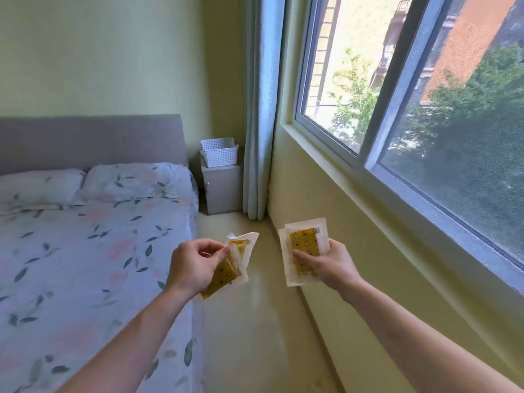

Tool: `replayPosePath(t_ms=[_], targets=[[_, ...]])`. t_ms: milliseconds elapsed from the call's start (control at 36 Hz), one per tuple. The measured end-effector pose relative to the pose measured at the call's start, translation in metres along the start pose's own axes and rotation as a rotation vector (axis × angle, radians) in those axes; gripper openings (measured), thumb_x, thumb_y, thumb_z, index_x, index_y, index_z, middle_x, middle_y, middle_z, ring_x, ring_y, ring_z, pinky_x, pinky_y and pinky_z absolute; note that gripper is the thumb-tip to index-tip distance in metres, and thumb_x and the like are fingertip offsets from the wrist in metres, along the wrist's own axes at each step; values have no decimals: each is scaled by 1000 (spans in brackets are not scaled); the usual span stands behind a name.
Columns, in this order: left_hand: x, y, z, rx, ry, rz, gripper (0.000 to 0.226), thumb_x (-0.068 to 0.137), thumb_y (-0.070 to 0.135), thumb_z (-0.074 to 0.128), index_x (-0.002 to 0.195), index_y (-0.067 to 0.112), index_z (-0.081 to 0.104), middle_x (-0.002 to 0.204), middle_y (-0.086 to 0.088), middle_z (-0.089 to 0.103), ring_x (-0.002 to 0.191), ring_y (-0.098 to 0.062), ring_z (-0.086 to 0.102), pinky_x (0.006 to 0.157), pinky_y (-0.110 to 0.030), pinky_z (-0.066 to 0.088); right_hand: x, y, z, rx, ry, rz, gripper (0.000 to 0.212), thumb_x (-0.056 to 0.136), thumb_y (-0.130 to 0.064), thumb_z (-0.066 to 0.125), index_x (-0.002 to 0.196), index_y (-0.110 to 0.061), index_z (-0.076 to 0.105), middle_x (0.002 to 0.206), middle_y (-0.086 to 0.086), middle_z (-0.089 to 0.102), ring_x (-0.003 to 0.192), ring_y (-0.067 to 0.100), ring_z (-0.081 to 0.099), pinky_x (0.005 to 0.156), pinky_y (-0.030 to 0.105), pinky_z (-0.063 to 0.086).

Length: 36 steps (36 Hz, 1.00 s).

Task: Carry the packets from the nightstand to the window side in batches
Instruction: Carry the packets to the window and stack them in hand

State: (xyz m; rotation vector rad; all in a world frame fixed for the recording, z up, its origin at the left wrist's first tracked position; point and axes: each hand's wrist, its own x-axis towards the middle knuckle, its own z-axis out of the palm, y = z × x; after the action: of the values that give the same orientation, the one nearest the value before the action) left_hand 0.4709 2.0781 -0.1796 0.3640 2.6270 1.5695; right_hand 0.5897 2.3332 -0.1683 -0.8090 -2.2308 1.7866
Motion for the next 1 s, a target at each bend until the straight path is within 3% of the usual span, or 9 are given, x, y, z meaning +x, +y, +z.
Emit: replayPosePath(t_ms=[111,333,611,778,1000], targets=[[31,-8,-20,-14,133,-53,8,81,33,82,79,27,77,76,11,73,75,-8,67,62,-18,45,58,-22,37,-15,-118,-38,36,74,-30,90,104,-18,73,93,-2,79,84,13,77,78,37,64],[136,-34,-39,-21,268,-121,14,80,35,82,72,34,72,78,12,72,79,-11,66,69,-25,46,176,-61,100,-28,-235,-101,31,74,-29,91,98,-18,75,90,-2,79,83,16,77,78,42,64],[327,-34,-35,9,212,-86,12,81,35,82,84,25,78,79,11,73,75,-3,65,65,-18,44,334,-102,131,31,-171,-74,22,79,-22,87,96,-15,75,89,-1,80,84,18,77,83,45,63],[426,-27,-11,7,134,-75,10,82,36,81,81,27,78,79,10,75,77,-10,70,74,-30,56,425,-122,134,30,-128,-60,24,78,-24,88,96,-16,75,89,-2,80,85,15,77,85,42,62],[562,-33,21,-4,162,-97,13,82,34,81,80,22,79,76,8,75,72,-8,67,65,-23,47,574,-139,152,51,-163,-53,27,78,-26,88,99,-15,75,90,-3,80,85,14,77,84,42,63]])
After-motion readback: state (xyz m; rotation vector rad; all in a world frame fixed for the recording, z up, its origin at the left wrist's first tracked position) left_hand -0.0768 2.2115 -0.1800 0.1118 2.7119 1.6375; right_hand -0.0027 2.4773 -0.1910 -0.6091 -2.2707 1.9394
